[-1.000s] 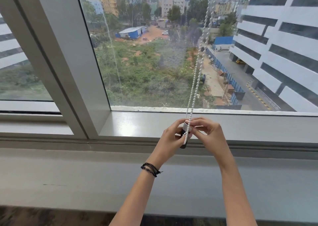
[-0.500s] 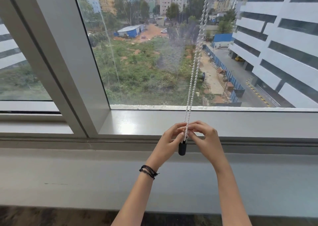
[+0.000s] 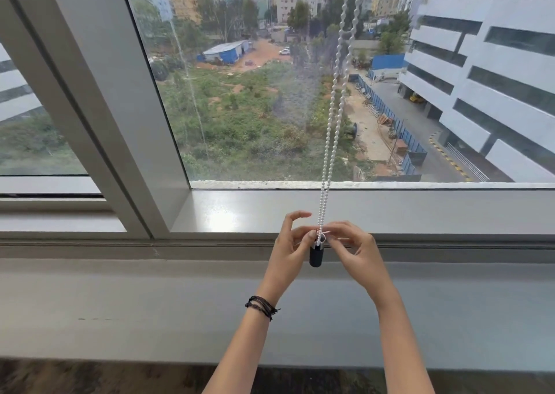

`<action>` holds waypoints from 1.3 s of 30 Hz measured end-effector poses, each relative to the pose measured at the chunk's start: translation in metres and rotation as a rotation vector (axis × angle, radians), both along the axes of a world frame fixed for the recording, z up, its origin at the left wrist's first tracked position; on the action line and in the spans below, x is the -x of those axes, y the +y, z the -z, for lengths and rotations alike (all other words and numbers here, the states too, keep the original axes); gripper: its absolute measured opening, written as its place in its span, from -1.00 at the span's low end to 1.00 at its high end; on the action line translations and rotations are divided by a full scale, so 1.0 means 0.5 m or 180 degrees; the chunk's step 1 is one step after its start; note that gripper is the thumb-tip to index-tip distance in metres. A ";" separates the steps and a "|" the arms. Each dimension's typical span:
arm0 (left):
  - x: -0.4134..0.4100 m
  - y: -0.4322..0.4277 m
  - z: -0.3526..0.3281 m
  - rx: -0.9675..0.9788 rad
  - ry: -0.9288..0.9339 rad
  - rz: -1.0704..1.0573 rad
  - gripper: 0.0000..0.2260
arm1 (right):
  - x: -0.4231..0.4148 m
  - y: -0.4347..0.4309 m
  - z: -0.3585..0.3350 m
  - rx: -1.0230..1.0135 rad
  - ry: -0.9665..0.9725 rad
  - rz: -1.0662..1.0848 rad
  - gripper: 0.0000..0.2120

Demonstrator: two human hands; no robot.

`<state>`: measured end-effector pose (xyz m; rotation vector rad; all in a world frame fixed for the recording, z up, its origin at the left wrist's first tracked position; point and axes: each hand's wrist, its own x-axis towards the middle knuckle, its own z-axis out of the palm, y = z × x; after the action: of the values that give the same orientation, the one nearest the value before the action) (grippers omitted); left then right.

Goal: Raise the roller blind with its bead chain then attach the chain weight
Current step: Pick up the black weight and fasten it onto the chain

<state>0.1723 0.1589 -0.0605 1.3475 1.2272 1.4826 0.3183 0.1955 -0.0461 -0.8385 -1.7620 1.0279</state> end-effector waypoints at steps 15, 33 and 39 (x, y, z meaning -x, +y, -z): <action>0.009 -0.013 0.029 0.0019 0.0202 -0.0177 -0.76 | 0.007 0.001 0.044 0.0335 0.0180 -0.0149 -0.69; 0.016 -0.019 0.037 -0.0182 0.0335 -0.0492 -0.77 | 0.006 0.000 0.045 0.0294 0.0155 -0.0039 -0.80; 0.016 -0.021 0.038 -0.0195 0.0356 -0.0555 -0.82 | 0.008 -0.002 0.041 0.0288 0.0133 -0.0014 -0.79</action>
<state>0.1644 0.1483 -0.0797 1.4098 1.4111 1.5942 0.3145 0.1943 -0.0667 -0.8635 -1.6934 1.1273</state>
